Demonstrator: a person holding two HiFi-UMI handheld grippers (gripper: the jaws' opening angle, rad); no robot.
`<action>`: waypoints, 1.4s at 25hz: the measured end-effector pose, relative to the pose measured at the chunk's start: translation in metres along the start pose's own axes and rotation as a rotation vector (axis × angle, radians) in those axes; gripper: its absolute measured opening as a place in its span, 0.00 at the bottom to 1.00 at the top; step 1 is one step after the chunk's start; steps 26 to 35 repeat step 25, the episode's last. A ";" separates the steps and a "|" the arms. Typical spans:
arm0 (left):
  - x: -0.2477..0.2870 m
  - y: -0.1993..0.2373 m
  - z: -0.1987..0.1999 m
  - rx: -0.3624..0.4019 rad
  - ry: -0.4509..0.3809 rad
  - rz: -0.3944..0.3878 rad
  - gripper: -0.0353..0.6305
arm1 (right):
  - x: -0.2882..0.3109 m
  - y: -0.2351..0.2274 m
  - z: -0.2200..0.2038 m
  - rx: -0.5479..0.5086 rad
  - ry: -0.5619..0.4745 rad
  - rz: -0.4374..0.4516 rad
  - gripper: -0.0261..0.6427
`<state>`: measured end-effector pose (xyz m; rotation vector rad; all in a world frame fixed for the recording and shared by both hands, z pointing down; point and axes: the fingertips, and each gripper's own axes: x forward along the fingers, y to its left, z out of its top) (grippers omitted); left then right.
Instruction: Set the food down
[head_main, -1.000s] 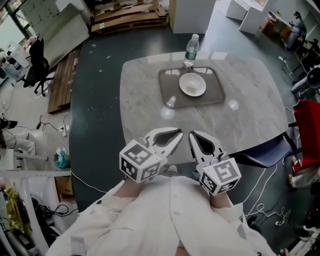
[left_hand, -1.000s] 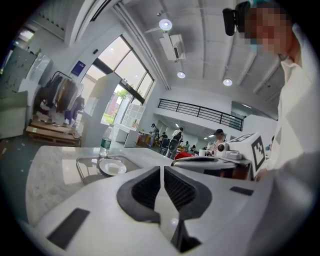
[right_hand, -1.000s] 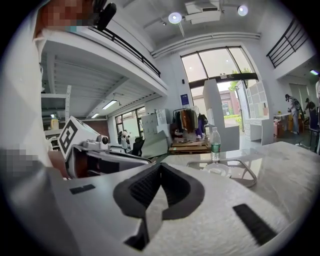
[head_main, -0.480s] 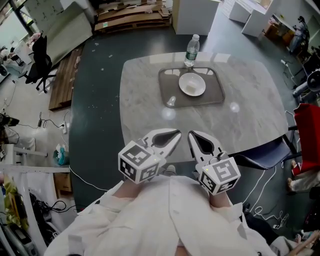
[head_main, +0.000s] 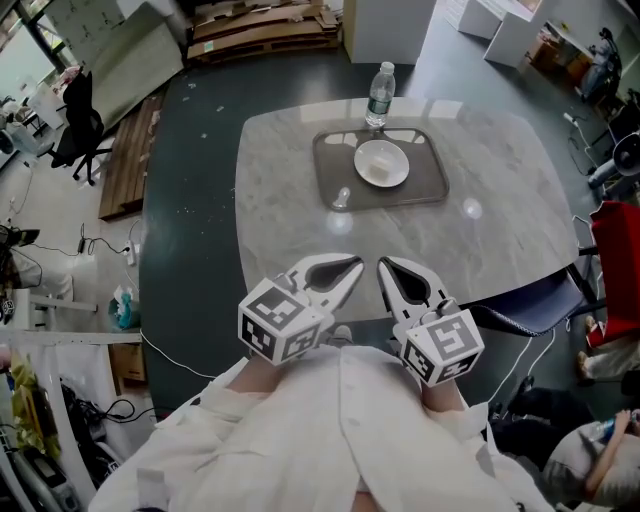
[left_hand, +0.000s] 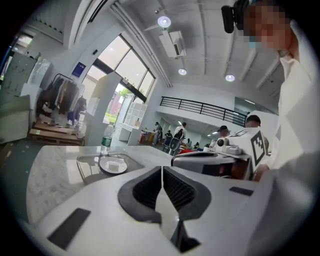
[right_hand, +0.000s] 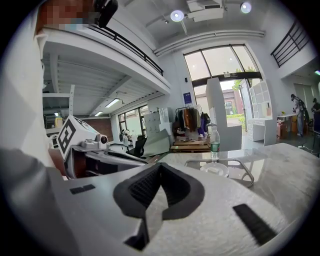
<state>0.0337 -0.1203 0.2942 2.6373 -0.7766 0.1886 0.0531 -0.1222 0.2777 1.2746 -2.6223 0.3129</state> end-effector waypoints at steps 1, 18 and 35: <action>0.001 0.000 -0.001 0.000 0.002 0.001 0.09 | 0.000 0.000 -0.001 0.002 0.001 0.003 0.04; 0.007 0.004 -0.010 -0.021 0.021 -0.016 0.09 | 0.003 0.000 0.001 -0.209 0.076 0.192 0.04; 0.009 0.012 -0.017 0.009 0.063 -0.008 0.09 | 0.010 0.008 -0.010 -0.237 0.118 0.290 0.04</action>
